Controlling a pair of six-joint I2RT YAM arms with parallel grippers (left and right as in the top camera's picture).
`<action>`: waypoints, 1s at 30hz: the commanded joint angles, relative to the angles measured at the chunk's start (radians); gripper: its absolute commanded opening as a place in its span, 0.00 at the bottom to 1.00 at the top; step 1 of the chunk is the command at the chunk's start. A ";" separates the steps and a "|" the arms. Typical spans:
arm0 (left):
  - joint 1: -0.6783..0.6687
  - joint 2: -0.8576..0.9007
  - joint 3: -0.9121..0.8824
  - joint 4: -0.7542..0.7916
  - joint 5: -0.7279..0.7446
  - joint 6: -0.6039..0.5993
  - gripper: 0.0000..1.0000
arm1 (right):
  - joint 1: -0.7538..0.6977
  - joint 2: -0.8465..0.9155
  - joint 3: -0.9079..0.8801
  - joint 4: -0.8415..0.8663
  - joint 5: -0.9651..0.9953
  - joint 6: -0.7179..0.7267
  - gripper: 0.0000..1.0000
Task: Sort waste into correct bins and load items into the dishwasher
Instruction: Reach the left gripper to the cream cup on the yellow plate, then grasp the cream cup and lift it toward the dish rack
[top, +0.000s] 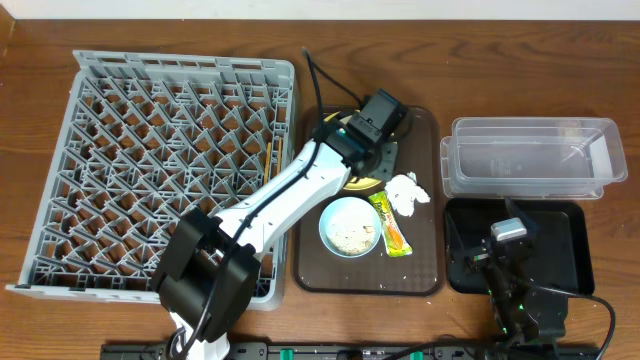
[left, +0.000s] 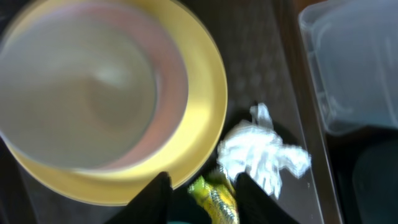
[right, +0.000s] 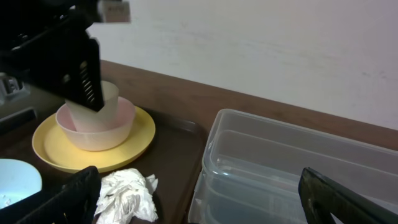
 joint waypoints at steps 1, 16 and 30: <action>-0.005 -0.005 0.006 0.050 -0.145 0.024 0.34 | 0.001 -0.002 -0.001 -0.004 -0.002 -0.004 0.99; -0.008 0.107 0.006 0.158 -0.259 0.116 0.34 | 0.001 -0.002 -0.001 -0.004 -0.002 -0.004 0.99; -0.008 0.093 0.006 0.153 -0.282 0.115 0.08 | 0.001 -0.002 -0.001 -0.004 -0.002 -0.004 0.99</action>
